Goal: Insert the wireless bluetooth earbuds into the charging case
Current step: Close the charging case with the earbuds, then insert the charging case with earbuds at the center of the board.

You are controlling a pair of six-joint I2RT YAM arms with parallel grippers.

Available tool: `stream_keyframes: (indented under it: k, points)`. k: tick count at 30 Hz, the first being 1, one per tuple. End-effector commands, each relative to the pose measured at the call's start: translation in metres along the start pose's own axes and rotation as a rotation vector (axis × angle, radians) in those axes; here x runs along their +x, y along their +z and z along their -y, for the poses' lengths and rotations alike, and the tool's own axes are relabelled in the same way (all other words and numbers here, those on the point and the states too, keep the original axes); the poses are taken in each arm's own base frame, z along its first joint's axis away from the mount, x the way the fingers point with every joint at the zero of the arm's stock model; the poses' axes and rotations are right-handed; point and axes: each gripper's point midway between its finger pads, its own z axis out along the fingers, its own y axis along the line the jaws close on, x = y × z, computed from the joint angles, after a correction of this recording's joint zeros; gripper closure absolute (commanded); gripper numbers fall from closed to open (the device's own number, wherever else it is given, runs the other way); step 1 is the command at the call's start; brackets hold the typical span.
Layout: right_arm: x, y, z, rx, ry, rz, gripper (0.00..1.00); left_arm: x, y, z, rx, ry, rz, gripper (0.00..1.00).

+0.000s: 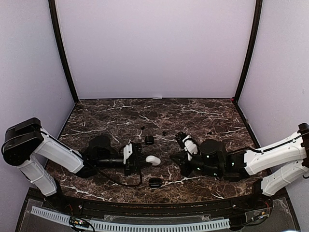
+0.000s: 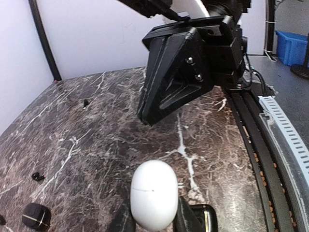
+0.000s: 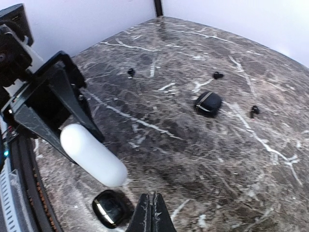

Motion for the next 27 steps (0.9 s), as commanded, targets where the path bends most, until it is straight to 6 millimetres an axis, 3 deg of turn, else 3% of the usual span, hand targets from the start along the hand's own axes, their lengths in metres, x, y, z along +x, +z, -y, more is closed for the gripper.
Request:
stream_keyframes:
  k: [1,9,16,20,27]
  points:
    - [-0.009,-0.005,0.06,0.218,0.053,0.036,1.0,0.002,-0.009,-0.049,-0.168,-0.166,-0.016,1.0]
    - [-0.049,0.001,0.133,0.3,0.135,0.106,1.0,0.02,-0.067,-0.133,-0.514,-0.439,-0.031,1.0]
    - [-0.079,-0.009,0.184,0.413,0.206,0.218,1.0,0.045,-0.148,-0.182,-0.816,-0.672,-0.004,1.0]
    - [-0.073,-0.015,0.195,0.465,0.216,0.257,1.0,0.064,-0.173,-0.2,-0.911,-0.824,-0.049,0.99]
    - [-0.039,-0.016,0.201,0.488,0.215,0.273,1.0,0.101,-0.213,-0.216,-1.033,-0.997,-0.08,0.99]
